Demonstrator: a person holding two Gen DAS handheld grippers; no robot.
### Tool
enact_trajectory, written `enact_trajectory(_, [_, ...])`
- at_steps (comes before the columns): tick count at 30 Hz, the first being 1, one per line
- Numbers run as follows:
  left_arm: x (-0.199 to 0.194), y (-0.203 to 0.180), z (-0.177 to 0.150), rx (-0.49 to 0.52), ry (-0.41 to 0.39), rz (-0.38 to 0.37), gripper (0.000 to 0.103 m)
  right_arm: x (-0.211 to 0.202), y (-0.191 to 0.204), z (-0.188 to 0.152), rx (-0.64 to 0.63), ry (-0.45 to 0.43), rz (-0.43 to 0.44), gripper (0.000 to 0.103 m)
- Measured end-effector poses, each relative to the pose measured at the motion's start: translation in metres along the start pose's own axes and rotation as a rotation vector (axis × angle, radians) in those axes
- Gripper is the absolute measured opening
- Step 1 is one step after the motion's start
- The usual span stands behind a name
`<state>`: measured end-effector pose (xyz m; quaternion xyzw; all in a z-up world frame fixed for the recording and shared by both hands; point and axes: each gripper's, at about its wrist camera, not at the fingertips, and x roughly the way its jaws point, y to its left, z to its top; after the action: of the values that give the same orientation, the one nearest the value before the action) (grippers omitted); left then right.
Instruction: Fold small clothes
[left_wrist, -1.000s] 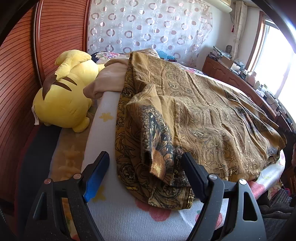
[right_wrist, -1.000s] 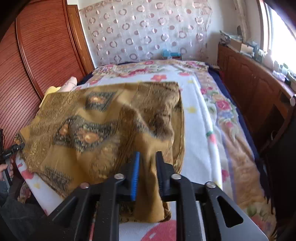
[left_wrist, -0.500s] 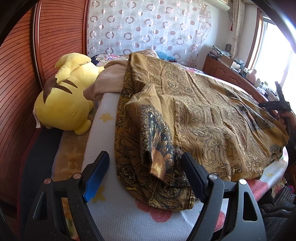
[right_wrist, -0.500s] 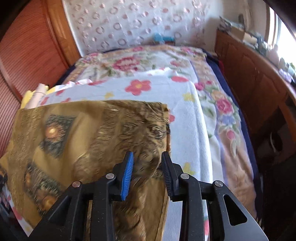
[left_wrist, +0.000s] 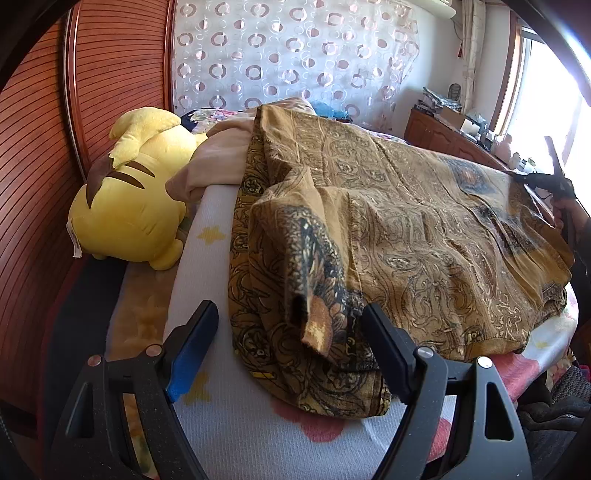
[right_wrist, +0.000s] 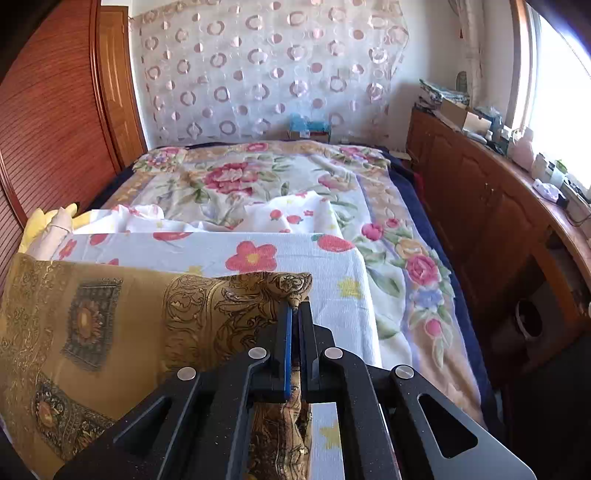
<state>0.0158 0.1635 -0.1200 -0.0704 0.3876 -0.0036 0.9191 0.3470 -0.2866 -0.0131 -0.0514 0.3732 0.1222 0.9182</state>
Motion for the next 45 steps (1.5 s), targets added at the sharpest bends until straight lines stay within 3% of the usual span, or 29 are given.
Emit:
enact_trajectory(5, [0.000, 0.000, 0.000, 0.002, 0.002, -0.004, 0.081, 0.013, 0.011, -0.005, -0.004, 0.061, 0.002, 0.003])
enact_trajectory(12, [0.001, 0.000, 0.000, 0.000, 0.002, -0.003, 0.081, -0.028, 0.003, -0.004, -0.042, 0.037, -0.022, 0.029])
enact_trajectory(15, [0.000, 0.000, 0.000, -0.004, 0.002, -0.006, 0.081, -0.048, 0.010, -0.016, -0.059, 0.006, 0.002, 0.030])
enact_trajectory(19, [0.000, -0.001, -0.001, -0.004, 0.003, -0.005, 0.081, -0.076, 0.028, -0.048, -0.101, -0.024, 0.045, 0.031])
enact_trajectory(24, [0.000, -0.002, -0.001, -0.002, 0.008, 0.001, 0.081, -0.092, 0.065, -0.100, -0.192, -0.010, 0.137, 0.052])
enact_trajectory(28, [0.000, -0.002, -0.001, -0.002, 0.008, 0.000, 0.081, -0.095, 0.081, -0.133, -0.214, 0.000, 0.191, 0.056])
enact_trajectory(31, [0.000, -0.002, -0.001, -0.001, 0.008, -0.001, 0.079, -0.090, 0.085, -0.150, -0.220, 0.014, 0.185, 0.057])
enact_trajectory(35, [-0.002, -0.005, -0.001, 0.002, 0.009, -0.021, 0.056, -0.085, 0.089, -0.166, -0.242, 0.025, 0.135, 0.057])
enact_trajectory(36, [-0.002, -0.005, 0.000, 0.000, 0.010, -0.027, 0.047, -0.083, 0.089, -0.169, -0.243, 0.029, 0.122, 0.057])
enact_trajectory(38, [-0.001, -0.003, 0.001, -0.016, 0.016, -0.055, 0.037, -0.082, 0.091, -0.173, -0.231, 0.008, 0.116, 0.060])
enact_trajectory(41, [-0.004, -0.005, 0.005, -0.032, 0.017, -0.097, 0.013, -0.080, 0.090, -0.175, -0.192, -0.009, 0.135, 0.064])
enact_trajectory(45, [-0.023, -0.022, 0.022, -0.008, -0.059, -0.146, 0.011, -0.080, 0.086, -0.180, -0.170, -0.019, 0.135, 0.065])
